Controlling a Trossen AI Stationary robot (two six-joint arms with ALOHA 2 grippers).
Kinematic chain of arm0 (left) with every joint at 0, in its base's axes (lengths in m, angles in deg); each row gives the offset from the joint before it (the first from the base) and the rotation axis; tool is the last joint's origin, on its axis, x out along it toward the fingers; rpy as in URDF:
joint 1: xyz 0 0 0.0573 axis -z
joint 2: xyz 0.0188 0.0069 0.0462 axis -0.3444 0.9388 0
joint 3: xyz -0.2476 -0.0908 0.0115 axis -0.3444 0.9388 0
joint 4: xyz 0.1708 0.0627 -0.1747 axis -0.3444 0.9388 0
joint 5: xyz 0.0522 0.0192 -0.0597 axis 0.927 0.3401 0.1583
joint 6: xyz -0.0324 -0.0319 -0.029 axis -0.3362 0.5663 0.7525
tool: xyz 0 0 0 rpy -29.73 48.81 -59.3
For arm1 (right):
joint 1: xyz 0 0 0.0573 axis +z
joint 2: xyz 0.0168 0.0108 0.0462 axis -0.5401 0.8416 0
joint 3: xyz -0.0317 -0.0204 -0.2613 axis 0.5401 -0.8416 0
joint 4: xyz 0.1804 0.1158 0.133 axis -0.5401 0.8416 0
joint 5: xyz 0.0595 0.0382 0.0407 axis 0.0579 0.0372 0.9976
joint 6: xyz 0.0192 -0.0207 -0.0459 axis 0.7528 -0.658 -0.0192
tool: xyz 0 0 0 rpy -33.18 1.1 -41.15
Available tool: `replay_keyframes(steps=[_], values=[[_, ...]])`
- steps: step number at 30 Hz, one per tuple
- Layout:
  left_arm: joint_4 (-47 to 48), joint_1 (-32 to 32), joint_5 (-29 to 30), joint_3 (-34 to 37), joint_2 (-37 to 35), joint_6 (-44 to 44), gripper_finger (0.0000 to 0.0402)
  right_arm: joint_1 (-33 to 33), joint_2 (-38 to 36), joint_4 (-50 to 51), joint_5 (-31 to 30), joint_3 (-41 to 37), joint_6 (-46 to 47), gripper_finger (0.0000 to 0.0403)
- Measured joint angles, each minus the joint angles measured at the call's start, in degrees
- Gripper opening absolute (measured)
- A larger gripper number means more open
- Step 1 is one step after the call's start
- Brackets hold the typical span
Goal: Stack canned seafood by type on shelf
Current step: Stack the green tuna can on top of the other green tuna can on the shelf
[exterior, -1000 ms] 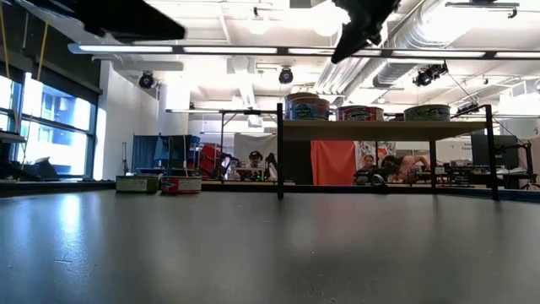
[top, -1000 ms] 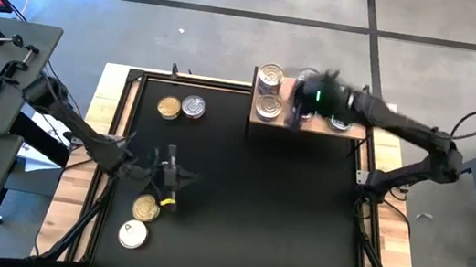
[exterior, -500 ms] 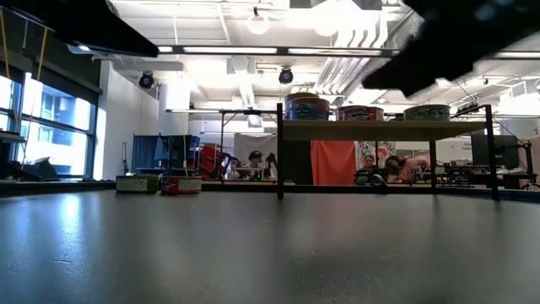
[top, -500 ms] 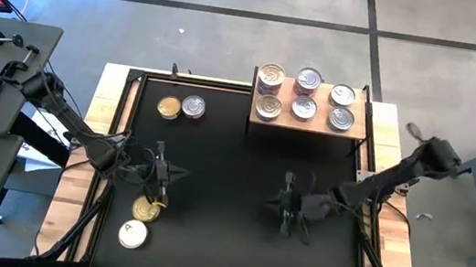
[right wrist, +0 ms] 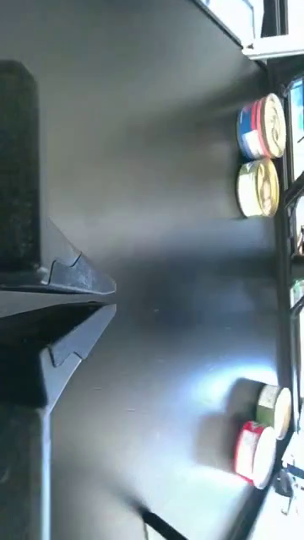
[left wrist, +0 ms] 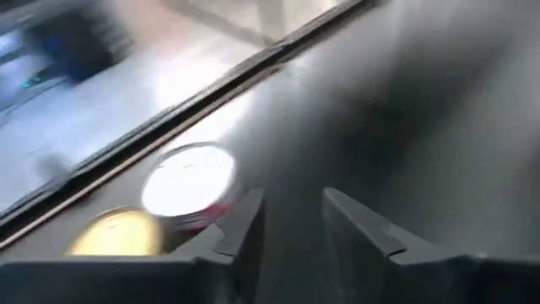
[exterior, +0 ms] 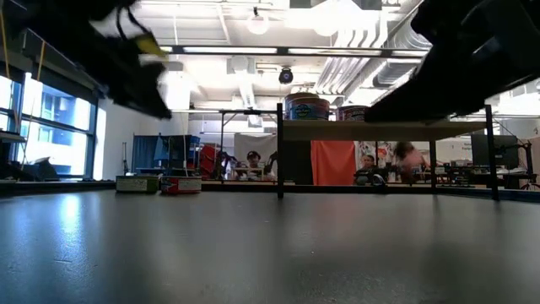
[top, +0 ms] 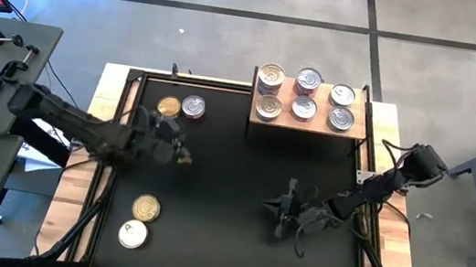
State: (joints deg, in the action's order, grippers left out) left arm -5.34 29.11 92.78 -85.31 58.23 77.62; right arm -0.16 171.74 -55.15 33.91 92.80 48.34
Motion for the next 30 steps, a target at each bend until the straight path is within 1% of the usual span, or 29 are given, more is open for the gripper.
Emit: replay_keyframes(steps=[2,6,8,11,15,17,18,20,22,23,26,28,30], values=[[1.9,-6.8,-2.2,0.0,0.0,-0.8,0.0131,-0.8,0.0,-0.3,0.1,0.6,-1.9,0.0016],[2.6,-20.4,-13.4,0.0,1.0,-6.9,0.0154,-2.5,0.0,-1.4,0.2,1.2,-3.9,0.0016],[2.6,-26.1,-17.6,0.0,2.2,-11.0,0.0158,-3.3,0.0,-1.4,0.6,1.2,-4.0,0.0016],[2.4,-33.5,-18.3,0.0,4.7,-13.6,0.0156,-4.0,0.0,-1.4,0.9,1.2,-3.8,0.0016],[2.3,-41.6,-18.4,0.0,9.1,-15.4,0.0140,-4.2,0.0,-1.4,0.9,1.2,-4.0,0.0016],[1.9,-44.5,-20.3,0.0,11.7,-16.0,0.0129,-4.2,0.0,-1.4,0.9,1.2,-4.0,0.0016],[1.4,-45.6,-22.4,0.0,13.0,-16.3,0.0123,-4.2,0.0,-1.4,0.9,1.2,-4.0,0.0016],[0.5,-46.6,-26.6,-0.2,14.9,-16.3,0.0113,-4.2,0.0,-1.4,0.9,1.2,-4.0,0.0016],[0.4,-46.2,-32.6,-0.3,15.7,-14.8,0.0104,-4.2,0.0,-1.4,0.9,1.2,-4.0,0.0016],[0.8,-45.2,-36.5,-0.4,15.6,-13.5,0.0099,-4.2,0.0,-1.4,0.9,1.2,-4.0,0.0016],[1.3,-39.9,-47.6,-0.2,13.1,-9.8,0.0089,-4.2,0.0,-1.4,0.9,1.2,-3.8,0.0016],[1.2,-35.1,-50.7,0.1,10.5,-8.6,0.0086,-4.2,0.0,-1.4,0.9,1.2,-3.8,0.0016],[0.5,-29.6,-52.0,0.3,8.0,-9.1,0.0084,-4.2,0.0,-1.4,0.9,1.2,-3.5,0.0016]])
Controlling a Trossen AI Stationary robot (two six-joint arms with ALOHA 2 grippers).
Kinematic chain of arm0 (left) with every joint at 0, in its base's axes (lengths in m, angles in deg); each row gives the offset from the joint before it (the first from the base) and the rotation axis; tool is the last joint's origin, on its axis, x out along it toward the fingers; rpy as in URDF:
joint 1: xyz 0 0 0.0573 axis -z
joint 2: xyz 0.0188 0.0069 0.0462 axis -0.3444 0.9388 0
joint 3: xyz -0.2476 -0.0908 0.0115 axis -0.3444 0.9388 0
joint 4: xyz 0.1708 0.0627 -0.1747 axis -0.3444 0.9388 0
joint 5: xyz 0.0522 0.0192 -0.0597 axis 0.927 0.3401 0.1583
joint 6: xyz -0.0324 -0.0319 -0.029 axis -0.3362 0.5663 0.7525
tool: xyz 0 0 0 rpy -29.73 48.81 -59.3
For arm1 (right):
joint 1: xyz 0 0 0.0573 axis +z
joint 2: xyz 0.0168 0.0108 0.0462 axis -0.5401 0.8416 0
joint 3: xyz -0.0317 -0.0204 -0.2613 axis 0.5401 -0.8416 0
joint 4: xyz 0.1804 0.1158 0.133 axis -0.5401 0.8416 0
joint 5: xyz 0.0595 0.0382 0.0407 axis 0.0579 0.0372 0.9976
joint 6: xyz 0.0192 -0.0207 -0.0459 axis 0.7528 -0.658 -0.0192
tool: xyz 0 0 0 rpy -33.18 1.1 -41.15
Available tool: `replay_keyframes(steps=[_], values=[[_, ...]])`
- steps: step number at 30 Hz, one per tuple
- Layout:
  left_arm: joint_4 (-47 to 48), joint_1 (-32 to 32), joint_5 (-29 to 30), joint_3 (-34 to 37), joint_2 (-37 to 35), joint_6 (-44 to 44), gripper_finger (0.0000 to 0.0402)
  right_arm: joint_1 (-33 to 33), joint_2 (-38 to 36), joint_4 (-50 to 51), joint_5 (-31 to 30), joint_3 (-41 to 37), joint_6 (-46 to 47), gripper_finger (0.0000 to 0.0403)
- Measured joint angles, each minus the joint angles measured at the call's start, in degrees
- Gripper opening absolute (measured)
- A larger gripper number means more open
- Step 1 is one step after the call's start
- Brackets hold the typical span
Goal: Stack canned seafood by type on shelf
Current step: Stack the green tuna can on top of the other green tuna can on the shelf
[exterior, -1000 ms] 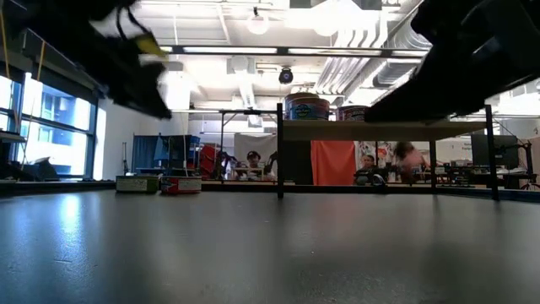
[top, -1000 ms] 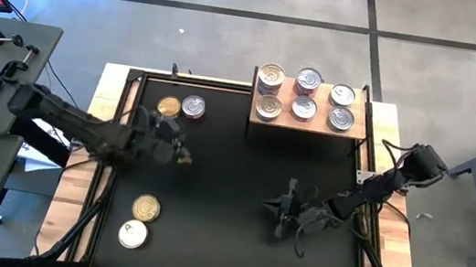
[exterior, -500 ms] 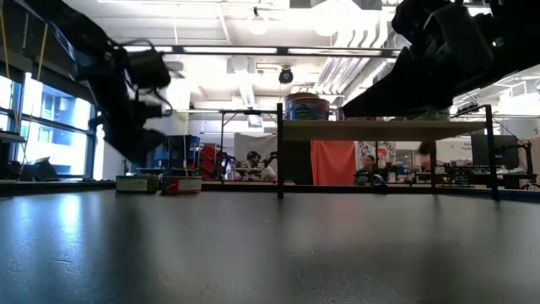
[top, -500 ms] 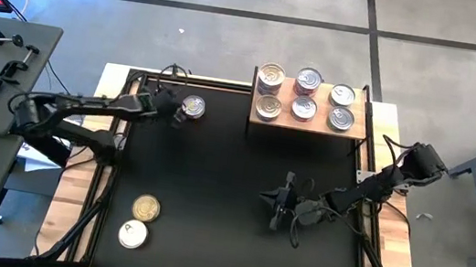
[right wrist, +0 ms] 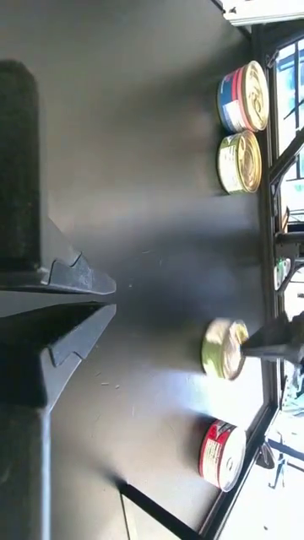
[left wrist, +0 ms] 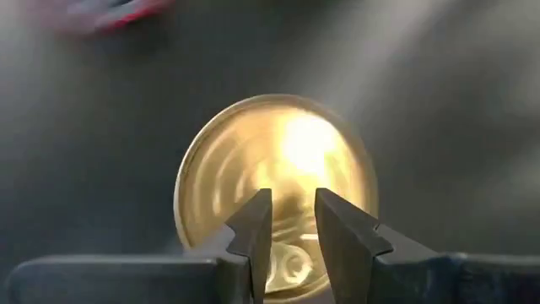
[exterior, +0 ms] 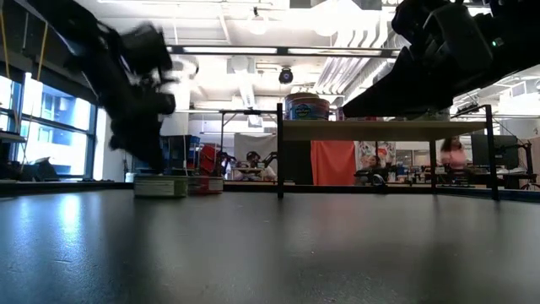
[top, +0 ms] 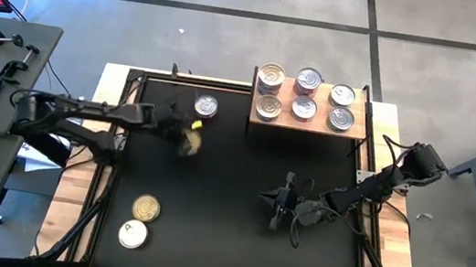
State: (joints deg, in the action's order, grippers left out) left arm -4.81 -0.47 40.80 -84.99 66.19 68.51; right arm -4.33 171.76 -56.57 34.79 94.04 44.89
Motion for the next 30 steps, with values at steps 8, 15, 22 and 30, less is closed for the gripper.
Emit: replay_keyframes(steps=[8,15,22,30], values=[[-1.7,17.3,7.0,-0.2,-1.5,-12.5,0.0083,0.0,0.0,-0.1,0.0,0.0,0.7,0.0016],[-4.9,18.7,12.7,-0.6,8.4,7.7,0.0071,-0.2,0.0,-0.4,-0.4,0.0,0.4,0.0016],[-29.6,23.3,-2.1,-0.1,9.7,2.0,0.0062,-0.4,0.0,-0.4,-0.4,0.0,0.5,0.0016],[-36.8,34.2,-4.0,-0.2,10.4,-34.6,0.0063,-0.4,0.0,-0.5,-0.4,0.0,0.6,0.0016]])
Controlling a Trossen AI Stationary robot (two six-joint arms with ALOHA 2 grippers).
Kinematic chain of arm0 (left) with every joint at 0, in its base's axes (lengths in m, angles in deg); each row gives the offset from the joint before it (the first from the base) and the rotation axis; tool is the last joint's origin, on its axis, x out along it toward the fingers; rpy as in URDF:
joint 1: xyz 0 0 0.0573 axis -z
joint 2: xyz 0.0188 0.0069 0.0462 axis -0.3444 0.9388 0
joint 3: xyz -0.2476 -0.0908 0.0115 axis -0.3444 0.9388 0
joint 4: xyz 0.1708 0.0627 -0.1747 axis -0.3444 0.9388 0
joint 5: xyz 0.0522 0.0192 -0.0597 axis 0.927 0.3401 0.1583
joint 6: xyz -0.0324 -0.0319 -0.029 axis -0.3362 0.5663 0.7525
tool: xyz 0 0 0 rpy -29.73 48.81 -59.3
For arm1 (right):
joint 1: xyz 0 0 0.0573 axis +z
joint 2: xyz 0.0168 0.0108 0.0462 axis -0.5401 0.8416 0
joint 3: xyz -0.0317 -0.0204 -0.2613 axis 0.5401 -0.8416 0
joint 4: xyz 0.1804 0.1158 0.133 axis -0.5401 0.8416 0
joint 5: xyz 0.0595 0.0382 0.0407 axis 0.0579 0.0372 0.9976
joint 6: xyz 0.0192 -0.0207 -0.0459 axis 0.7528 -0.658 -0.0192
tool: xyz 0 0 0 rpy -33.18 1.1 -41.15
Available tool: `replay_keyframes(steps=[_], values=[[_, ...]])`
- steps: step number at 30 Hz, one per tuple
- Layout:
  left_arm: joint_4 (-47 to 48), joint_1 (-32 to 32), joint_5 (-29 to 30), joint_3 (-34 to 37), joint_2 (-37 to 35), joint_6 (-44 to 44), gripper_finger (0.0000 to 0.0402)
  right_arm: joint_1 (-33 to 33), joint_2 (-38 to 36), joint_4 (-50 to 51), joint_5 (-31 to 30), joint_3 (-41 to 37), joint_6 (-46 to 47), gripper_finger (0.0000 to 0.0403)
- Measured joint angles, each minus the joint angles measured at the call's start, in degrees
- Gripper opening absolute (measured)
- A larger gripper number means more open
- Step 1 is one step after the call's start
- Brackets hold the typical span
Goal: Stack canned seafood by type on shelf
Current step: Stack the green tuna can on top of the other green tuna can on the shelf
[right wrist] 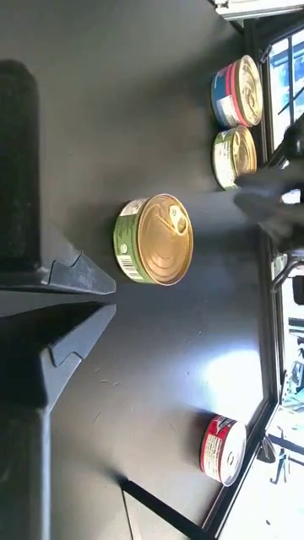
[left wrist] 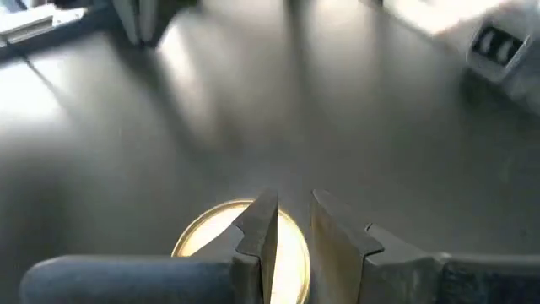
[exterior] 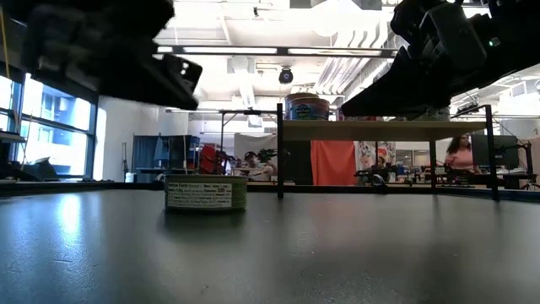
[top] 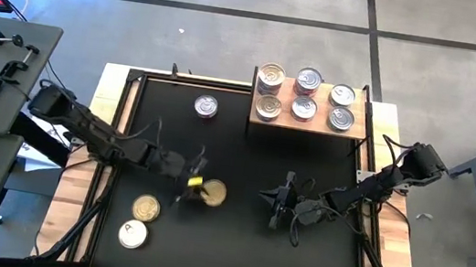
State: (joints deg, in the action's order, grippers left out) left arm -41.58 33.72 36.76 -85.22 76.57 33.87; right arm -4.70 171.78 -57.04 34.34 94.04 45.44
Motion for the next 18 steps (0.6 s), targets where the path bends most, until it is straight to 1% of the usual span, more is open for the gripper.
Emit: replay_keyframes(steps=[2,3,5,9,13,15,18], values=[[1.5,2.4,6.3,-0.1,1.4,-1.2,0.0067,0.0,0.0,-0.3,0.0,0.0,0.0,0.0016],[3.7,2.9,8.8,-0.6,2.0,-0.7,0.0071,0.0,0.0,-0.3,0.0,0.0,0.0,0.0016],[9.0,3.2,11.0,-2.6,2.8,0.0,0.0084,-0.1,0.0,-0.4,0.0,0.0,0.0,0.0016],[15.5,3.2,11.2,-5.5,5.8,-3.0,0.0115,-0.4,0.0,-1.2,0.0,0.0,0.0,0.0016],[15.0,3.2,11.1,-7.9,10.3,-4.3,0.0137,-0.4,0.0,-2.3,0.5,0.0,-0.5,0.0016],[13.4,3.1,11.1,-9.6,12.8,-0.5,0.0141,-0.4,0.0,-3.0,0.5,0.0,-1.0,0.0016],[9.5,2.7,10.3,-13.1,16.1,9.9,0.0143,-0.5,0.0,-3.2,0.6,0.0,-1.1,0.0016]])
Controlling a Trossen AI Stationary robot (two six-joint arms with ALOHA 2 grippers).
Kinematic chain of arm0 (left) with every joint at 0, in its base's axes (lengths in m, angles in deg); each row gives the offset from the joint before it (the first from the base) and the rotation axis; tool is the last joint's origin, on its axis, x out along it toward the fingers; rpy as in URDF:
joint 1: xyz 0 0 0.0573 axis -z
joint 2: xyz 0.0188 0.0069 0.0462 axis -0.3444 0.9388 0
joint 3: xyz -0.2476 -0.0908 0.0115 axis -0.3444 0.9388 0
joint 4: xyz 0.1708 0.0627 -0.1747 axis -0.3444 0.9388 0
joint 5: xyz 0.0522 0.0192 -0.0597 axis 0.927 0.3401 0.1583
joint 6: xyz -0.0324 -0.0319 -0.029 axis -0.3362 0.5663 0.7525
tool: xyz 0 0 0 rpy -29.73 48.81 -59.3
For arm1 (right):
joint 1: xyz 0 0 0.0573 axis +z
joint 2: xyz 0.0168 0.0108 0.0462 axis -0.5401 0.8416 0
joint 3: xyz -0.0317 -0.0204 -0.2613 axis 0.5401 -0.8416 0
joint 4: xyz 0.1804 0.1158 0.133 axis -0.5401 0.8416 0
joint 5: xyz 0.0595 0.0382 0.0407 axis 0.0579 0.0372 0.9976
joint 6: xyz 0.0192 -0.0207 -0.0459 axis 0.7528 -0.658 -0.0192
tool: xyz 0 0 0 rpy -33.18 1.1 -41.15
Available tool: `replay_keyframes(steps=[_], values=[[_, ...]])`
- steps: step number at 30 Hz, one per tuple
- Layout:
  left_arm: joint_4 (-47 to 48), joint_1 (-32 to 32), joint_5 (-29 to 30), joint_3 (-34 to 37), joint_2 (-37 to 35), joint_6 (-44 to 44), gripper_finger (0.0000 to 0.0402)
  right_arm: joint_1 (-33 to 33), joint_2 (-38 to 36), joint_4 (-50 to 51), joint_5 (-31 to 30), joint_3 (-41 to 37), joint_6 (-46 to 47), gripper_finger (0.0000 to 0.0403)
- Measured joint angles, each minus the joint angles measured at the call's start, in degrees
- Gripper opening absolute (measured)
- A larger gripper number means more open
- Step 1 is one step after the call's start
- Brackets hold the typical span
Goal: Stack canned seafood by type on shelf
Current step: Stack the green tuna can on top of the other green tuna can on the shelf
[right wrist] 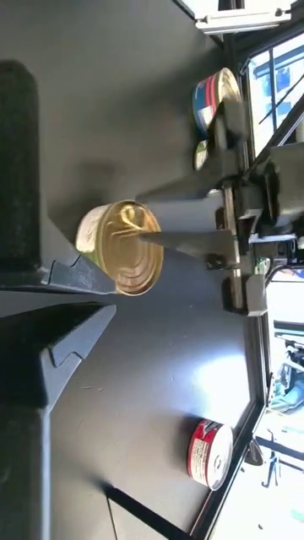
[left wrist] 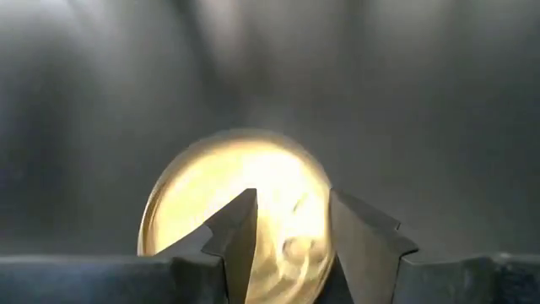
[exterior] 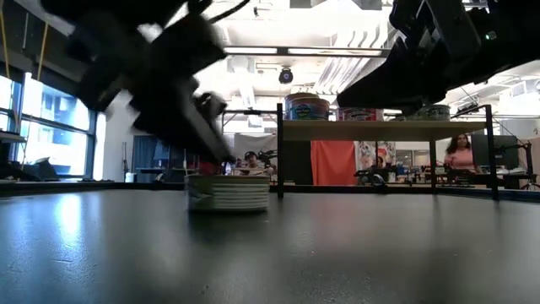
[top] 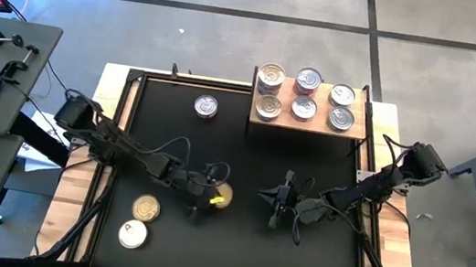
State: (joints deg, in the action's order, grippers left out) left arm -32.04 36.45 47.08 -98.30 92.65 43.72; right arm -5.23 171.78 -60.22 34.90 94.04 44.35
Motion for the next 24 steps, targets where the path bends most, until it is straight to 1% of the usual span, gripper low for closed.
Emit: replay_keyframes(steps=[2,3,5,9,10,12,14,16,19,22,24], values=[[-1.0,-0.2,-2.9,-2.9,0.7,1.8,0.0143,-0.1,0.0,-0.2,0.0,0.0,0.2,0.0016],[-0.9,-0.2,-4.4,-4.1,0.7,0.6,0.0143,-0.1,0.0,-0.2,0.1,0.0,0.2,0.0016],[2.5,0.1,-5.9,-5.5,0.7,-3.6,0.0143,-0.1,0.0,-0.2,0.1,0.0,0.2,0.0016],[13.1,1.0,-6.0,-6.0,0.5,-15.5,0.0143,-0.1,0.0,-0.2,0.1,0.0,0.0,0.0016],[15.3,1.3,-5.1,-6.0,0.4,-18.1,0.0143,-0.1,0.0,0.0,0.1,0.0,0.0,0.0016],[17.0,1.9,-1.6,-5.1,0.9,-20.4,0.0143,-0.1,0.0,0.2,0.1,0.0,-0.4,0.0016],[15.6,2.0,2.3,-4.6,1.7,-20.2,0.0143,-0.1,0.0,0.2,0.1,0.0,-0.5,0.0016],[13.6,1.6,4.0,-4.5,2.8,-18.4,0.0137,-0.1,0.0,-0.2,1.5,0.0,-1.4,0.0016],[10.5,1.4,3.4,-4.5,4.1,-16.8,0.0110,0.4,0.0,-2.6,6.4,0.0,-6.1,0.0016],[7.6,1.4,3.4,-4.5,4.6,-15.4,0.0063,0.9,0.0,-5.5,11.1,0.0,-10.1,0.0016],[5.8,1.2,3.1,-4.4,4.7,-14.3,0.0028,0.8,0.0,-6.7,12.0,0.0,-11.1,0.0018]])
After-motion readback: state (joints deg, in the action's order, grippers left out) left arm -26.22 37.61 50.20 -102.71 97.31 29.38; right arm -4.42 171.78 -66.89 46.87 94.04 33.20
